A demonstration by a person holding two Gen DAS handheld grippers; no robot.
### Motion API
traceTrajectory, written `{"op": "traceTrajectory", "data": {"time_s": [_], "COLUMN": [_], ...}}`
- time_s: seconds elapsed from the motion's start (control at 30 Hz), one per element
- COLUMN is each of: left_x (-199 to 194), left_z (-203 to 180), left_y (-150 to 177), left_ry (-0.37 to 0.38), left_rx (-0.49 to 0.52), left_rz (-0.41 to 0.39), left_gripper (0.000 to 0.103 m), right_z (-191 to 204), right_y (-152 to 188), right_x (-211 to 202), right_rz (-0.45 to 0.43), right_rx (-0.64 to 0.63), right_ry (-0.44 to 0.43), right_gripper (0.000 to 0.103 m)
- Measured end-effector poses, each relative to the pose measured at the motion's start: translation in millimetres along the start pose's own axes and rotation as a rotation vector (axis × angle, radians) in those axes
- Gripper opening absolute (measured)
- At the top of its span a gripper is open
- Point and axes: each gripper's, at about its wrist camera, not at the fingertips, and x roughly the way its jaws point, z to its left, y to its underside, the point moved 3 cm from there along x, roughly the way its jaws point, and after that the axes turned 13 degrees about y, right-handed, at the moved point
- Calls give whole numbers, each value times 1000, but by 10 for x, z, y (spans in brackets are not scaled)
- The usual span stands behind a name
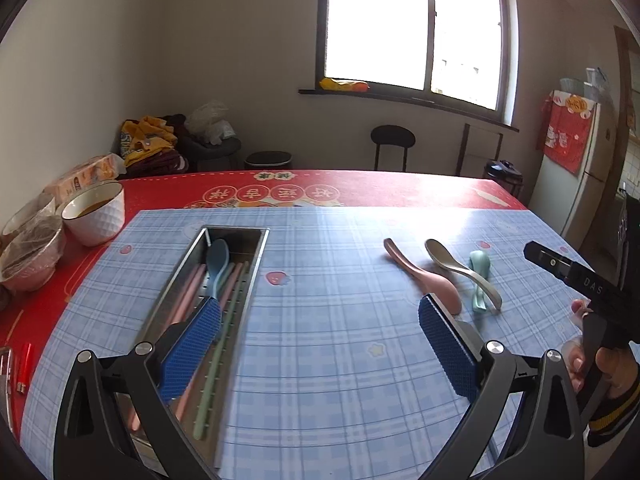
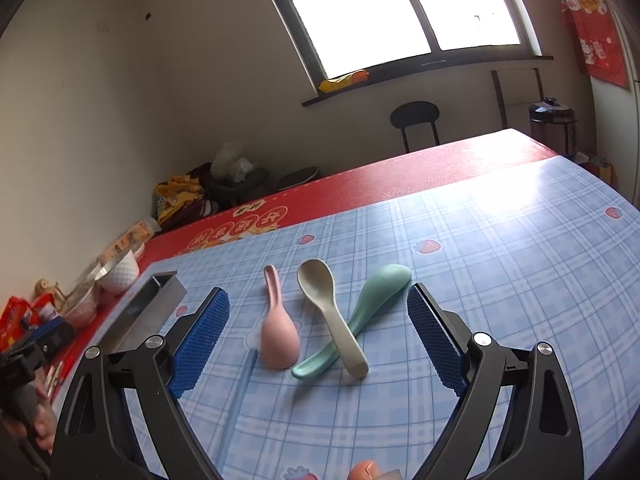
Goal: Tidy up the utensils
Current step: 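Move the open left gripper over the remaining blue chopstick, then close the left gripper on the blue chopstick and lift it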
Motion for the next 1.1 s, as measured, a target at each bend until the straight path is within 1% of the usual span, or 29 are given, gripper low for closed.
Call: {"op": "traceTrajectory", "data": {"time_s": [0.1,0.17,0.2,0.23,0.27,0.33,0.4,0.5,0.6,0.63,0.67,0.77,0.8,0.83,0.93,1.0,1.1], "left_x": [234,396,483,564,643,789,900,1000,1042,1058,1072,1087,1091,1094,1116,1129,1113], "left_z": [-258,-382,-436,-490,-532,-628,-742,-883,-916,-922,-925,-917,-915,-900,-828,-733,-524], "left_y": [106,173,207,247,298,398,500,617,649,674,690,706,711,714,703,655,612], "left_ry": [47,69,80,92,101,132,153,148,156,158,168,186,189,191,201,180,146], "left_rx": [20,23,26,25,24,25,47,101,129,135,137,144,146,145,119,104,95], "left_rz": [57,102,129,157,185,241,285,329,348,364,370,370,369,367,372,378,379], "left_gripper": [96,88,78,72,68,56,50,42,38,32,30,20,13,11,9,6,6], "right_z": [-27,-50,-72,-102,-125,-164,-166,-144,-143,-150,-156,-164,-176,-186,-225,-260,-296], "right_y": [12,6,3,2,5,21,21,11,10,8,10,9,9,10,10,11,11], "right_x": [-23,-55,-63,-62,-54,-45,-54,-82,-90,-98,-102,-110,-107,-104,-91,-68,-42], "right_rz": [3,-10,-13,-10,-2,14,13,2,4,5,6,8,11,14,20,29,37], "right_rx": [-7,-7,-1,12,25,46,49,43,50,54,57,61,63,67,82,94,108], "right_ry": [36,52,56,53,44,29,25,22,16,13,11,8,7,7,-2,1,3], "right_gripper": [88,88,88,88,88,88,88,88,88,88,88,88,88,88,88,88,88]}}
